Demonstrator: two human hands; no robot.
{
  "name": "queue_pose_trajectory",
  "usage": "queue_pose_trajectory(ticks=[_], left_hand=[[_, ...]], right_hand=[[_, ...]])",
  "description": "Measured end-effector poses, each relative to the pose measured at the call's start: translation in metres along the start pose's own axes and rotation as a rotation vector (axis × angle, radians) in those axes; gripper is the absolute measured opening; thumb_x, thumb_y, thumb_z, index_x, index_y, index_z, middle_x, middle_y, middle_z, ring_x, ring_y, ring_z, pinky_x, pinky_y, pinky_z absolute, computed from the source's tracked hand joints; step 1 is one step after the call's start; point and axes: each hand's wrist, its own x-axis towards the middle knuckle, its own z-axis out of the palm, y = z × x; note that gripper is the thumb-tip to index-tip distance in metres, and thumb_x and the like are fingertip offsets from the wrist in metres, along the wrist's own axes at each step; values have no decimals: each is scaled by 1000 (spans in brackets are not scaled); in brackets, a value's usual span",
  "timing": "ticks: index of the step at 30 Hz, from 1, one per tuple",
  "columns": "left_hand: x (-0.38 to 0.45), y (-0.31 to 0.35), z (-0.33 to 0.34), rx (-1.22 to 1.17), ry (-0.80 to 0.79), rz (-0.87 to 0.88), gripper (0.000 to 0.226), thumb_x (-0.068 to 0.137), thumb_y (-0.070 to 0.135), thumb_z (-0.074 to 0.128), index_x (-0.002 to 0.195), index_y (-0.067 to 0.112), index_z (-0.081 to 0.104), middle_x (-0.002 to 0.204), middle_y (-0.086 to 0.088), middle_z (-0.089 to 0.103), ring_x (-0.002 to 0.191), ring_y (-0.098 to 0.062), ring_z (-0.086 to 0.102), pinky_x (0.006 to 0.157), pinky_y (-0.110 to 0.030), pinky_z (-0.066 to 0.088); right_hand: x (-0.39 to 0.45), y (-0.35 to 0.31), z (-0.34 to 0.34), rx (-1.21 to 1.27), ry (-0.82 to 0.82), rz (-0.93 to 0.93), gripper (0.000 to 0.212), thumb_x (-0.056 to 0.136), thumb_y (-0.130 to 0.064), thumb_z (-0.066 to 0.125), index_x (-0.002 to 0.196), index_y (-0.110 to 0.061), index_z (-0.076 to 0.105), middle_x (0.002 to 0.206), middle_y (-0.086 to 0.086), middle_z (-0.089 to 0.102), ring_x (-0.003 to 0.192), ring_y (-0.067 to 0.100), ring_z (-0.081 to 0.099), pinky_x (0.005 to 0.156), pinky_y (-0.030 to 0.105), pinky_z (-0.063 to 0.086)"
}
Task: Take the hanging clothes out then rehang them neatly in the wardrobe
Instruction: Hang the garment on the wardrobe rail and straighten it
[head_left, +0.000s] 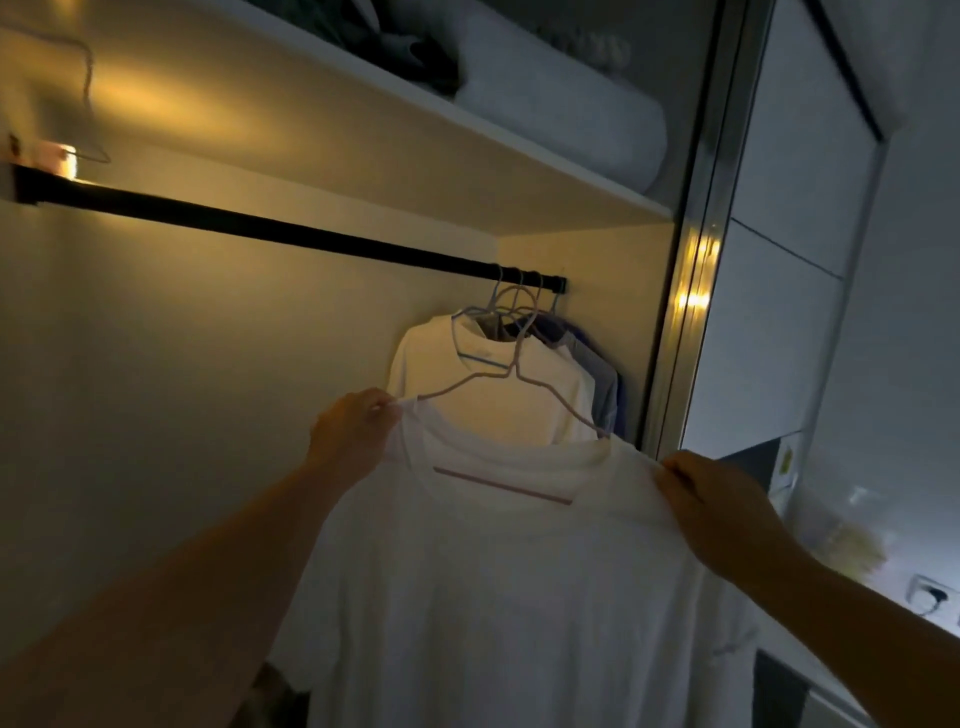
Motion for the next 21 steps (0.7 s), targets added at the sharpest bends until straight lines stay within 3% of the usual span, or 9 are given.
queue_pose_trajectory(ticks=[5, 7, 10, 13, 17, 21], left_hand=[[42, 3, 31, 38, 63, -19, 24, 93, 24, 50, 97, 8, 67, 102, -20, 66, 98, -35, 60, 78, -37, 45], [55, 5, 40, 61, 89, -31, 24, 93, 23, 51, 100, 7, 67, 102, -21, 66, 98, -36, 60, 75, -36, 44], [81, 6, 54, 58, 135, -61, 24, 91, 24, 53, 98, 7, 68, 100, -23, 65, 95, -37, 60, 70, -32, 39], [99, 5, 65, 77, 209, -101, 24, 91, 25, 54, 101, 8, 69, 103, -23, 64, 100, -36, 59, 76, -34, 42], [121, -6, 70, 87, 237, -152, 25, 90, 30, 55, 99, 12, 71, 99, -22, 66, 96, -35, 61, 74, -33, 44], [152, -22, 70, 101, 266, -146, 26, 91, 31, 55, 96, 12, 71, 96, -23, 67, 94, -34, 62, 71, -32, 43]], right_hand=[[67, 21, 20, 17, -23, -56, 16, 98, -28, 34, 92, -20, 46, 86, -3, 49, 77, 10, 48, 80, 19, 33], [92, 31, 29, 38, -32, -79, 21, 98, -27, 35, 90, -16, 51, 83, 1, 52, 78, 15, 51, 77, 21, 34], [133, 44, 38, 84, 8, -166, 20, 97, -26, 39, 87, -18, 54, 77, 2, 56, 68, 11, 49, 66, 22, 36], [172, 52, 52, 160, 26, -208, 20, 97, -25, 40, 79, -24, 50, 68, -8, 50, 63, 3, 47, 57, 16, 34], [208, 50, 70, 192, 11, -213, 25, 96, -26, 42, 76, -21, 54, 68, 1, 58, 62, 13, 54, 57, 27, 41], [243, 37, 84, 227, -28, -250, 22, 97, -27, 40, 82, -22, 55, 75, 2, 60, 66, 13, 55, 56, 22, 40]])
